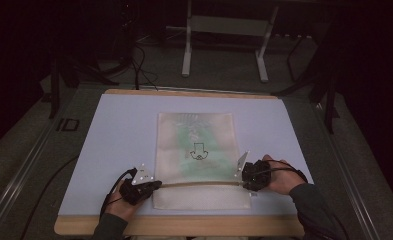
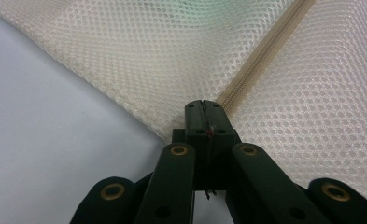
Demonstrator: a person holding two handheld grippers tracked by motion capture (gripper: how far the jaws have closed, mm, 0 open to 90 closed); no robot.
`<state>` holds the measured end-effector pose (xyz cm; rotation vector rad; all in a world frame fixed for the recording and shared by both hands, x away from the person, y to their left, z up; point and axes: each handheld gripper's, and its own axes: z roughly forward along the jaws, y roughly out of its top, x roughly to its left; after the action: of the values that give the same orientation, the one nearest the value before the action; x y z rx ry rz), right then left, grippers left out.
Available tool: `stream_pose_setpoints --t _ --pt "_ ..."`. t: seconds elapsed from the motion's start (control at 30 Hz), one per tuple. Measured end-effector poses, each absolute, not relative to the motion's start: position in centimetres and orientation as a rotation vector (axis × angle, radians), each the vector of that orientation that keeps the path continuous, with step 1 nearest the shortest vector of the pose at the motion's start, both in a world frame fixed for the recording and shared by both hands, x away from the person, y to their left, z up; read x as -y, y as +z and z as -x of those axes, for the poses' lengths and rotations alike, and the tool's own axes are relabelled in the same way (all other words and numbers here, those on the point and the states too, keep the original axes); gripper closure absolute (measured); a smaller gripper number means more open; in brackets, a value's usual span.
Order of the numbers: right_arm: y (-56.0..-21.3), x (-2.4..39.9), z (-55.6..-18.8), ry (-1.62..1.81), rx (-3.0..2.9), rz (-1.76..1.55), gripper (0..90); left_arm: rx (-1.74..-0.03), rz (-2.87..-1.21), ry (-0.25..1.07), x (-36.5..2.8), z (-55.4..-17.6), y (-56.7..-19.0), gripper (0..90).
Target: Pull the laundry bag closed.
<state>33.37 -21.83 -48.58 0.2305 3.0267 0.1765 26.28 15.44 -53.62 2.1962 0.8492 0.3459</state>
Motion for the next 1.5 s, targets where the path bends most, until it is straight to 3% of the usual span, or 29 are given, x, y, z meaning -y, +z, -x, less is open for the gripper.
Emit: stream_pose_setpoints --t 1.5 --pt "-48.1 26.2 -33.0 0.195 -3.005 -0.373 71.9 -0.855 -2.194 0.348 -15.4 -26.2 -53.6 89.4"
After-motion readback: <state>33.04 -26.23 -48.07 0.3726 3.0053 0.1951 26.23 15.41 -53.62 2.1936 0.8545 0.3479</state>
